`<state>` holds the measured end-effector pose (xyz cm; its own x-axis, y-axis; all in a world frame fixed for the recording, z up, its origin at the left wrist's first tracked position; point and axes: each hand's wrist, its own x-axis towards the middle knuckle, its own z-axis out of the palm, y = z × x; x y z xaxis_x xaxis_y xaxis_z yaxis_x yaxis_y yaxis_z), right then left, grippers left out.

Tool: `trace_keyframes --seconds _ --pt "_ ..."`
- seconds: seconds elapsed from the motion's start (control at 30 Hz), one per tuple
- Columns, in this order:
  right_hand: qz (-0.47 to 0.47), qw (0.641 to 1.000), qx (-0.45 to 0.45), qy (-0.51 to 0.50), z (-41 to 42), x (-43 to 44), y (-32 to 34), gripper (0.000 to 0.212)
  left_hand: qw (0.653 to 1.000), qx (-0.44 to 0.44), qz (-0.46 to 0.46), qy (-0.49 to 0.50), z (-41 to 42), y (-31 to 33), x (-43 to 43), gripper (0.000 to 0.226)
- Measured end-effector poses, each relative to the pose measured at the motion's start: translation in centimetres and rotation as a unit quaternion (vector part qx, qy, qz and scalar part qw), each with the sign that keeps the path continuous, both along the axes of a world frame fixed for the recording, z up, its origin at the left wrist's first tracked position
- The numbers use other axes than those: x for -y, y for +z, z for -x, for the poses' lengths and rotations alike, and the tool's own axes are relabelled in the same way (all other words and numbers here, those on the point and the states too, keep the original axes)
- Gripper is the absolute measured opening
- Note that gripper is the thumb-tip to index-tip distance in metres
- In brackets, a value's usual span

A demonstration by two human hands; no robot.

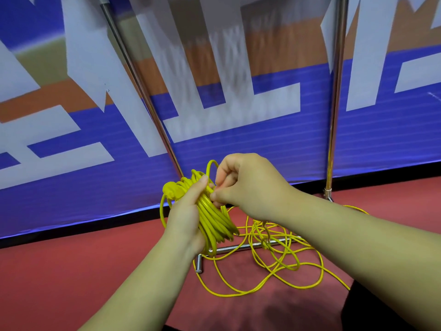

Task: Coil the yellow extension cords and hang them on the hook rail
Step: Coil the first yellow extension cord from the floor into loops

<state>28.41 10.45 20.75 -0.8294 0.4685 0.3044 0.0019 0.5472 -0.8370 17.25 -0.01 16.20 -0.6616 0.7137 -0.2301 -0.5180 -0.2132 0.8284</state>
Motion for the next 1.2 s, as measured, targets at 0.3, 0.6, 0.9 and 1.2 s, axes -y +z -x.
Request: trace_keyframes --seconds 0.3,0.6,0.9,1.2 --pt "-0.024 1.000 -0.007 0.010 0.3 1.2 -1.8 0.030 0.990 -0.074 0.031 0.113 -0.1 1.7 -0.1 0.015" --pt "0.023 0.992 0.013 0.127 -0.1 0.4 -3.9 0.031 0.983 -0.089 -0.033 0.158 1.6 3.7 1.2 0.019" --pt "0.159 0.958 0.126 0.201 -0.2 -2.5 -9.5 0.030 0.983 0.004 -0.077 0.165 3.2 4.0 2.7 0.021" --pt "0.160 0.953 0.192 0.172 -0.1 -4.4 -11.4 0.026 0.984 -0.010 -0.112 0.139 3.8 4.1 3.2 0.013"
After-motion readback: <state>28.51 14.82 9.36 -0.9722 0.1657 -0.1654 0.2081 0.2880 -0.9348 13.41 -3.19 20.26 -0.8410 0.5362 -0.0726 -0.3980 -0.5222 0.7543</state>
